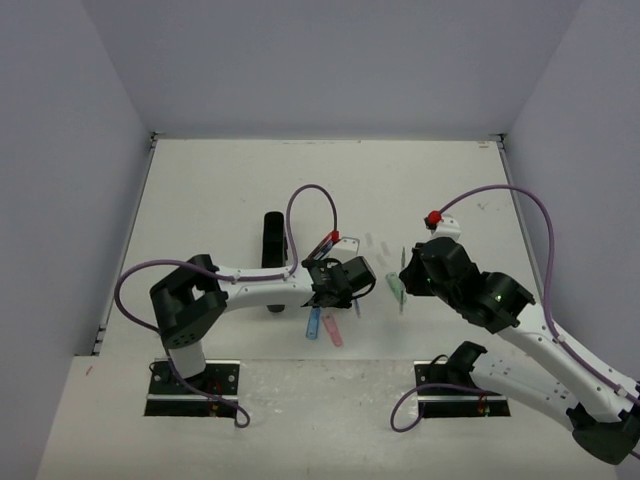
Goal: Sort the stationery into containers
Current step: Close the pen cap on the pen.
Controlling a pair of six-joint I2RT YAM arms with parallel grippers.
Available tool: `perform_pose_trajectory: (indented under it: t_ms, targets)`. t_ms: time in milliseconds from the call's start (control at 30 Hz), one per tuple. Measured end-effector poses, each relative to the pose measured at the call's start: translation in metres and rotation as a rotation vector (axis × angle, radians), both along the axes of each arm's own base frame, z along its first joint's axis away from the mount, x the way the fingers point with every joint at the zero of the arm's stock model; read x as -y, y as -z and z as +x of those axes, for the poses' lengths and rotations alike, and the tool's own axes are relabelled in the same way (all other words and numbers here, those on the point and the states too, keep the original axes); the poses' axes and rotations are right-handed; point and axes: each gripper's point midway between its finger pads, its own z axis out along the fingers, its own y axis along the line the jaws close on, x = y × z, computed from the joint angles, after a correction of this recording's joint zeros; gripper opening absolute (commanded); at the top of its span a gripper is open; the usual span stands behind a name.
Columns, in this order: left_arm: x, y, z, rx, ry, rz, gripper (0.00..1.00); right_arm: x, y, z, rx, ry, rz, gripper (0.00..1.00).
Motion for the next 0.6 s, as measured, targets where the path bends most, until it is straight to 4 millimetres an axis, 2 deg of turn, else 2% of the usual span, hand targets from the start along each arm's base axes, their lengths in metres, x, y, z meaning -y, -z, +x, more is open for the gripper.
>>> perform_pose_trajectory:
  t_ms: [300, 600]
  targets:
    - [-0.005, 0.009, 0.021, -0.003, 0.009, 0.016, 0.35, 0.002, 0.008, -0.002, -0.018, -0.002, -0.022, 0.00]
    - [0.000, 0.017, 0.031, -0.003, 0.041, 0.004, 0.24, 0.002, 0.016, -0.002, -0.040, -0.003, -0.042, 0.00]
